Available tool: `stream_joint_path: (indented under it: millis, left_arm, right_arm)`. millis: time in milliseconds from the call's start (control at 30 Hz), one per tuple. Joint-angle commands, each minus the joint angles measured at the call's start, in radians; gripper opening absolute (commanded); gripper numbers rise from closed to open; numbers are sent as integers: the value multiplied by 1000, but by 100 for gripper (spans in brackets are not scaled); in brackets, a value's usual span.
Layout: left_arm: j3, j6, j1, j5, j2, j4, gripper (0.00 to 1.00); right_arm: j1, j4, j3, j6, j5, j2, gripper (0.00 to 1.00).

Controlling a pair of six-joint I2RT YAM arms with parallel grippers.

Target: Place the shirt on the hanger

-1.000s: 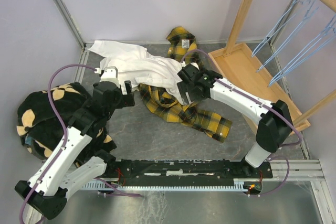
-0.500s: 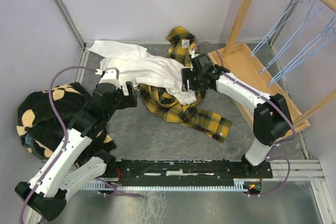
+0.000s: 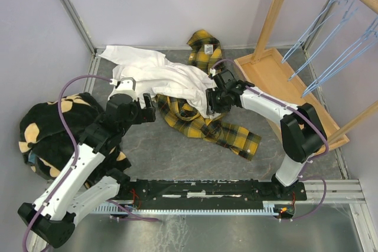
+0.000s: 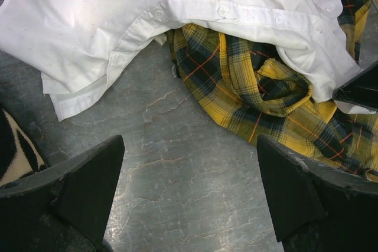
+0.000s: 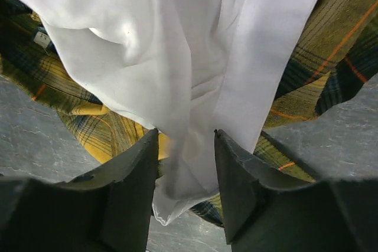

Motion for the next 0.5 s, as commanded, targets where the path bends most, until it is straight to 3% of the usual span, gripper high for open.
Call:
stream_joint_path:
  millis: [0,67,167,267,467]
  left_arm:
    - [2,-25,-3,-2,4,48,99]
    - [9,-42,-4,-27,-1,38,96]
    - [19,-93,-3,-112,-36,6,96]
    - [23,-112,-4,-155,-92,-9,96]
    - [49,-106,-3,-178,-149,-53,95]
  right_arm:
    - [16,30,6,0,-61,-20,42]
    - [36,48,43,13,-76,-2,24]
    - [75,47,167,24,-84,59,6]
    - [97,36,345,54,-82,135,0]
    - [120,-14,843,134,-153,338,0]
